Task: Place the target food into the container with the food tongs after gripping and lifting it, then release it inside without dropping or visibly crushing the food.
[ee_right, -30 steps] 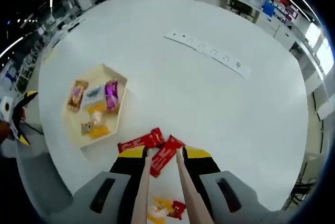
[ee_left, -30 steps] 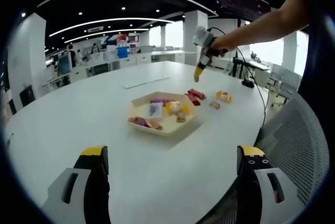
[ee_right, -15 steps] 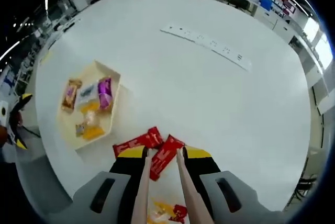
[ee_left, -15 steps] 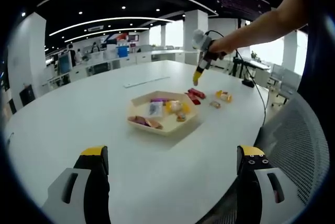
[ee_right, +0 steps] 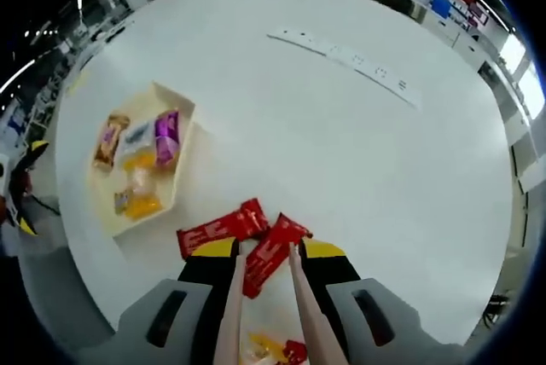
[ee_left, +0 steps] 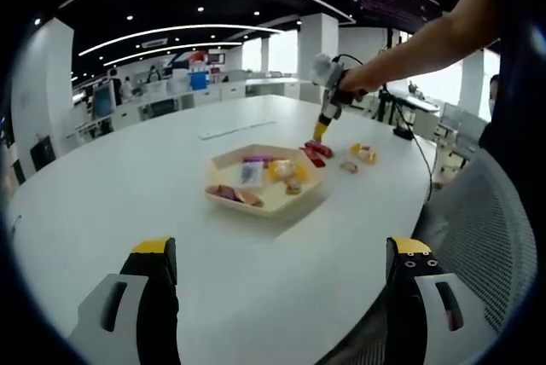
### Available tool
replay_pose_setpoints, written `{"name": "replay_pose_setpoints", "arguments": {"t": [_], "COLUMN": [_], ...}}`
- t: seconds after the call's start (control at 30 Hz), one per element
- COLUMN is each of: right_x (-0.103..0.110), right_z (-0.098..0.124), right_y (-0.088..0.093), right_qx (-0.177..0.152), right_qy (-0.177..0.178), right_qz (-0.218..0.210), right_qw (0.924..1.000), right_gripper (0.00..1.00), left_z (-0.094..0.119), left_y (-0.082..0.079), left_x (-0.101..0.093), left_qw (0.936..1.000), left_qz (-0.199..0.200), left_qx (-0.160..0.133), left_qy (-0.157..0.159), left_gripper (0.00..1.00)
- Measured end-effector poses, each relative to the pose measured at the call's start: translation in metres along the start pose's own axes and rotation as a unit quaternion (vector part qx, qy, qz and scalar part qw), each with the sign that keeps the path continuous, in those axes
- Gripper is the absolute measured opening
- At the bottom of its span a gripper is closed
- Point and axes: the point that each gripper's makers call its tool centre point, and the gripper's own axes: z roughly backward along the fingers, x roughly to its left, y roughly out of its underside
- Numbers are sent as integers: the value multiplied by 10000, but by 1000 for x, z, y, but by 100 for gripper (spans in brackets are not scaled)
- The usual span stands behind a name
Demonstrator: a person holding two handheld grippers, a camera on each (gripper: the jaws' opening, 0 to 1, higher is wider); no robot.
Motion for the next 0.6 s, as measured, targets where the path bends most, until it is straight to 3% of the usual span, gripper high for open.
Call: {"name": "replay_pose_setpoints", "arguments": {"t": [0.4, 0.6], "right_x": [-1, -7], "right_z": [-2, -3], "right_y": [1, 12], "right_qx": [17, 234], "right_qy": [-48, 155], "right_qz": [-212, -177], "right_qw": [9998, 9995], "right_gripper": [27, 28], "left_z": [0, 0], "left_y": [0, 1], "left_x": [1, 2], "left_qw": [10000, 10000], "left_qz": [0, -5], "left_qx": [16, 11], "left_qy": [-13, -29], "left_gripper": [99, 99]}}
